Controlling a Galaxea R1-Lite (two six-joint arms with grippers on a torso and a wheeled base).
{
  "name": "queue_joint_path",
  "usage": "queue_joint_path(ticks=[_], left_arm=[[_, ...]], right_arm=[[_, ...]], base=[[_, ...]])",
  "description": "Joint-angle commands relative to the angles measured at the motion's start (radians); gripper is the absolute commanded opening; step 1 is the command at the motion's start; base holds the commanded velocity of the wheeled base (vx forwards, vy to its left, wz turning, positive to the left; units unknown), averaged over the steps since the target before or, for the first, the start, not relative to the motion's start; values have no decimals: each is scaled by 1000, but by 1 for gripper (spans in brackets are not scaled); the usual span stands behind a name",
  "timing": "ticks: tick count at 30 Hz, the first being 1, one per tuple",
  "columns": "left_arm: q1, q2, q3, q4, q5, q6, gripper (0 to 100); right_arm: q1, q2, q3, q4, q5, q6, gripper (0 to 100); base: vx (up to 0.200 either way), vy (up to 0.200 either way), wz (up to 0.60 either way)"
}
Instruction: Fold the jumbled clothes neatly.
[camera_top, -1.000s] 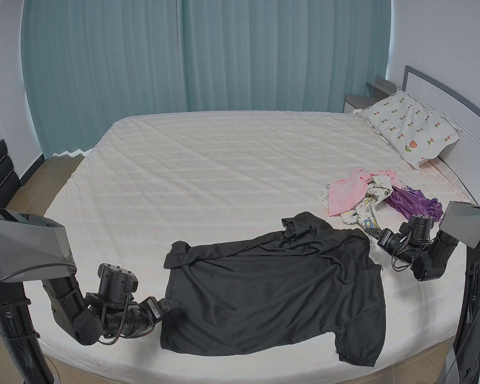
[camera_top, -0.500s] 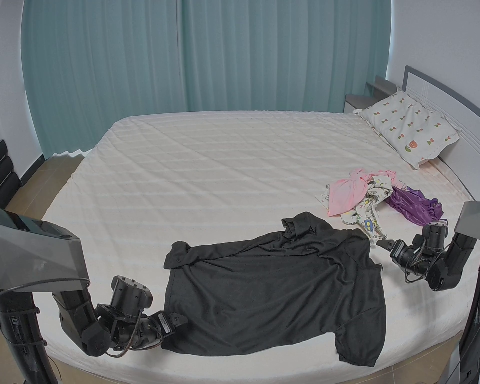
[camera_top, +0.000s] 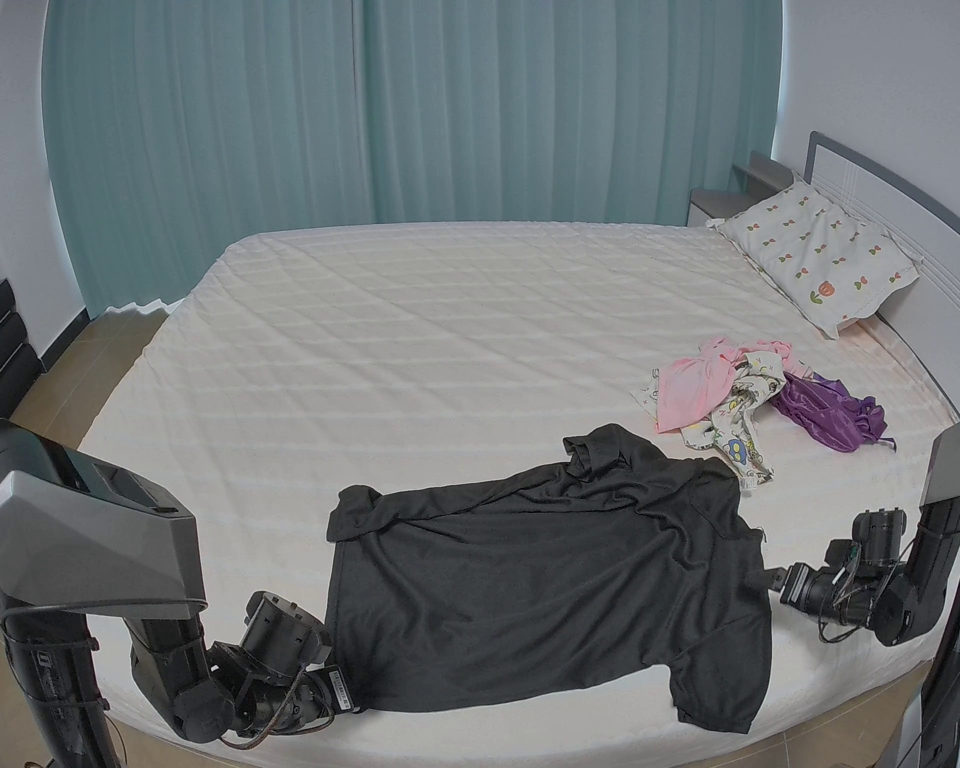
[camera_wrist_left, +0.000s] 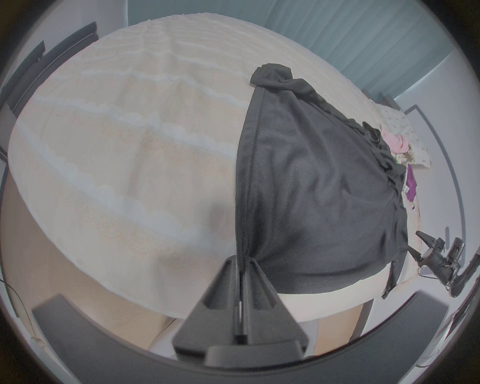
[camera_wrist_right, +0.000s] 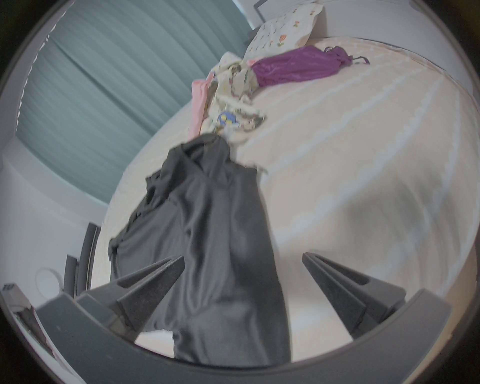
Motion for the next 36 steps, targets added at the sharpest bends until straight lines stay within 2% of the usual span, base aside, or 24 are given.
queue_joint_path(ticks=[1,3,4,9,19,23,28,29,36], left_arm=[[-9,-36,37,38,32,29,0],[-7,-51,37,54,32,29,0],[-7,-88,36,97,32,31,0],[16,-169,37,209,30,26,0],[42,-165,34,204,16,20,0],[42,-165,36,204,-5,18,0],[43,-165,34,206,-27,17,0],[43,-165,34,206,-27,17,0],[43,-160,36,206,-30,17,0]], right_arm=[[56,-36,185,-32,4,-71,100],[71,-33,214,-43,3,-73,100],[103,-28,214,-19,0,-62,100],[120,-19,214,41,-2,-77,100],[93,-5,214,46,-6,-96,100],[108,35,214,29,-11,-97,100],[131,137,214,-111,-13,-91,100],[134,151,214,-124,-11,-90,0],[126,110,214,-60,-14,-100,0]], base=[[0,0,0],[0,0,0],[0,0,0],[0,0,0],[0,0,0],[0,0,0],[0,0,0],[0,0,0],[0,0,0]])
